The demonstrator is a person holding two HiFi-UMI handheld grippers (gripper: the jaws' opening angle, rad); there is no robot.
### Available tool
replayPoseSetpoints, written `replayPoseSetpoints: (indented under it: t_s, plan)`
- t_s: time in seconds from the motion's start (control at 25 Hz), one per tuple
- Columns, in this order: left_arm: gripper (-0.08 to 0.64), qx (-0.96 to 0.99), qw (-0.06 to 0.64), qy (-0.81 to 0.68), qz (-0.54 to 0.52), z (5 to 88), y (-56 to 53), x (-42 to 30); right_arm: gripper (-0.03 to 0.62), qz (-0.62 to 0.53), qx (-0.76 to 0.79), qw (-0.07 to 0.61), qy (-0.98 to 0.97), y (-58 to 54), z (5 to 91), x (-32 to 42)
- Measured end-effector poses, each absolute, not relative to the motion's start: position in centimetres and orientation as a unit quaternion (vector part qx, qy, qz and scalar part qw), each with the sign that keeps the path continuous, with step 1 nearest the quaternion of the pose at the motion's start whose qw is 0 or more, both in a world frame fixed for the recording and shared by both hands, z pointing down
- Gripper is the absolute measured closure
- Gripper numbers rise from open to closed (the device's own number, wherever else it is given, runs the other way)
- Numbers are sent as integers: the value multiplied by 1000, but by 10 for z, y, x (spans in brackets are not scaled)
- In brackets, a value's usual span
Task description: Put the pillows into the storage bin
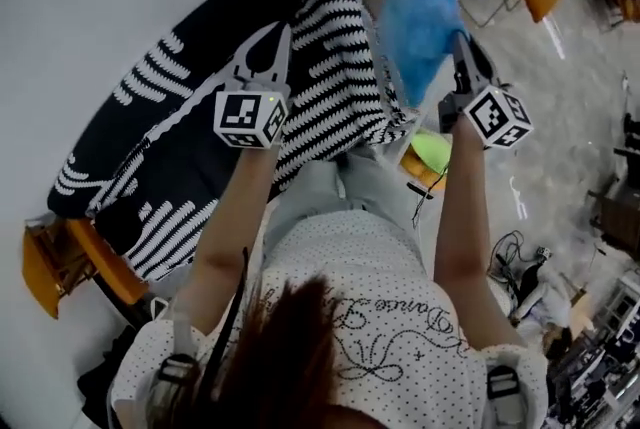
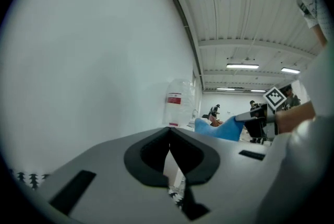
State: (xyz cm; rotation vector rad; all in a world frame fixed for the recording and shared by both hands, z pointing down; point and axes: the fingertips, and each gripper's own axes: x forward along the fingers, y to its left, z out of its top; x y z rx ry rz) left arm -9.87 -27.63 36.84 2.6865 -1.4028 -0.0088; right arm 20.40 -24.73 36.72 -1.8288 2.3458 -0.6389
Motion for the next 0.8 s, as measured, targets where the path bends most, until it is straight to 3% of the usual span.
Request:
replayPoseSetpoints:
  t_s: [0.2,0.8]
  plan:
    - [557,922,39,-384,-1,357,-260,-9,545,-185,-667,76,717,-183,347,288]
    - [557,963,41,-265,-3,344,-150,246,545,-193,-743,66,638,10,370,482]
